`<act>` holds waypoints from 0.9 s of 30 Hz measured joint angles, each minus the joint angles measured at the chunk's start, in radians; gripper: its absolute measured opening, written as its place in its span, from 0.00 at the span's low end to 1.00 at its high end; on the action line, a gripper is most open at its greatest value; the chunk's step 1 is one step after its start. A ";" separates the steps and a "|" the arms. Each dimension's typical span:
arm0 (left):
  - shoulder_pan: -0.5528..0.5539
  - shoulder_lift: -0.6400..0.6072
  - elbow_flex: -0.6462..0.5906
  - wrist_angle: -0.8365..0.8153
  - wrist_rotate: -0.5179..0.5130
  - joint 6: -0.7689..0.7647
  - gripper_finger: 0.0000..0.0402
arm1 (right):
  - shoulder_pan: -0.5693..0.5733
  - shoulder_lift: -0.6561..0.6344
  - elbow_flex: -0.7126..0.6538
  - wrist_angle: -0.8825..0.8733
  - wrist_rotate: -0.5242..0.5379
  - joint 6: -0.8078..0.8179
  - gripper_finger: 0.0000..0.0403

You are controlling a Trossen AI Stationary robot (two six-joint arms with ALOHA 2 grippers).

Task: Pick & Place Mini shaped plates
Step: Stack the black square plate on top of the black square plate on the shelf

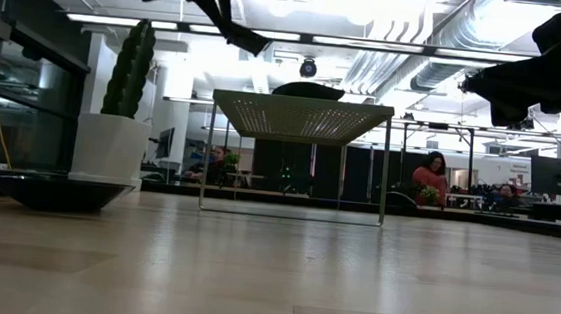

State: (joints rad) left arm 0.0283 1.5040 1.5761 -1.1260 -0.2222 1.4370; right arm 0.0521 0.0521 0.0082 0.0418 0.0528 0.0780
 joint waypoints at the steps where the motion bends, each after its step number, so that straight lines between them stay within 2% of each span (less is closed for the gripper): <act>1: 0.014 0.000 0.000 0.001 0.003 0.036 0.00 | 0.000 0.000 0.000 0.000 0.000 0.000 0.35; 5: 0.069 0.000 -0.001 0.007 0.038 0.230 0.00 | 0.000 0.000 0.000 0.000 0.000 0.000 0.35; 7: 0.096 0.000 -0.001 0.037 0.039 0.279 0.00 | 0.000 0.000 0.000 0.000 0.000 0.000 0.35; 19: 0.295 0.052 -0.001 0.263 0.139 0.370 0.00 | 0.000 0.000 0.000 0.000 0.000 0.000 0.35; 27: 0.375 0.102 -0.001 0.362 0.216 0.369 0.00 | 0.000 0.000 0.000 0.000 0.000 0.000 0.35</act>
State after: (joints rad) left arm 0.4032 1.6060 1.5749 -0.7642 -0.0059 1.8063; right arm 0.0525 0.0521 0.0086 0.0418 0.0526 0.0779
